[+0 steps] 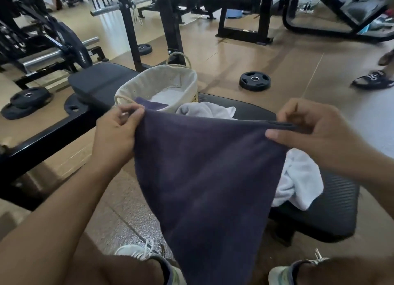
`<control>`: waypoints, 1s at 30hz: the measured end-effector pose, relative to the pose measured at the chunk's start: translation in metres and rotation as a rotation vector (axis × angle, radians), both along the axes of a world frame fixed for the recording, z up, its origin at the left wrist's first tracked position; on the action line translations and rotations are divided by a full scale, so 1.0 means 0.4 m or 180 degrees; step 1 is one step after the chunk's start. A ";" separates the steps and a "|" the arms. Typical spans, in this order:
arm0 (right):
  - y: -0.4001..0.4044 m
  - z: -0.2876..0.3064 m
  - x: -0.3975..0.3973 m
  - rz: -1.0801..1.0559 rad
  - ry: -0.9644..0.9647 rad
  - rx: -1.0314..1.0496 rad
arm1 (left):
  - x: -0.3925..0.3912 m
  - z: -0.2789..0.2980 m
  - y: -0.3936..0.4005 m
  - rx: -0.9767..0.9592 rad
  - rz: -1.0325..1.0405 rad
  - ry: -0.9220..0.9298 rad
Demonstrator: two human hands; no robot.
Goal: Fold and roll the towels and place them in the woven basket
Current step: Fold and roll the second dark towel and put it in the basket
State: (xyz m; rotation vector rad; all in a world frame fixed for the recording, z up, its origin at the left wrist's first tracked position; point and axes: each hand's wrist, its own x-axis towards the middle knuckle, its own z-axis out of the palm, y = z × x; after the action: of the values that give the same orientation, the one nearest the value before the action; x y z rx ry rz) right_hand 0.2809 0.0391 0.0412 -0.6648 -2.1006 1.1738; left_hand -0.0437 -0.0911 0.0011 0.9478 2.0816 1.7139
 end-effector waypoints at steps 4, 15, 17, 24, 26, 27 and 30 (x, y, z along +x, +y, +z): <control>0.113 -0.077 0.071 -0.0885 -0.1116 0.0228 | 0.022 -0.029 0.025 -0.0788 -0.1131 -0.0314; 0.109 -0.070 0.188 -0.0987 -0.1357 -0.0384 | 0.093 -0.007 0.092 -0.1052 -0.1783 -0.0449; 0.101 -0.070 0.208 -0.1126 -0.1366 -0.0515 | 0.107 -0.009 0.101 -0.1022 -0.1830 -0.0466; 0.019 -0.028 0.241 -0.1485 0.0025 -0.0777 | 0.136 0.014 0.107 -0.0805 -0.2576 -0.1500; -0.004 0.018 0.265 -0.1309 0.0340 -0.0841 | 0.138 0.023 0.104 -0.0650 -0.2735 -0.1931; -0.014 0.036 0.276 -0.1244 0.0475 -0.0895 | 0.144 0.026 0.101 -0.0660 -0.2700 -0.1900; -0.013 0.003 0.295 -0.1586 0.0521 -0.0703 | 0.169 0.011 0.096 -0.0985 -0.2239 -0.0634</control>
State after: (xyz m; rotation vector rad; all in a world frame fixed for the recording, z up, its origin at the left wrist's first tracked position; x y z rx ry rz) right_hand 0.3989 0.0338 0.0424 -1.0804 -1.5563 1.1305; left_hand 0.0237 -0.0528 0.0055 1.1626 1.5511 1.0428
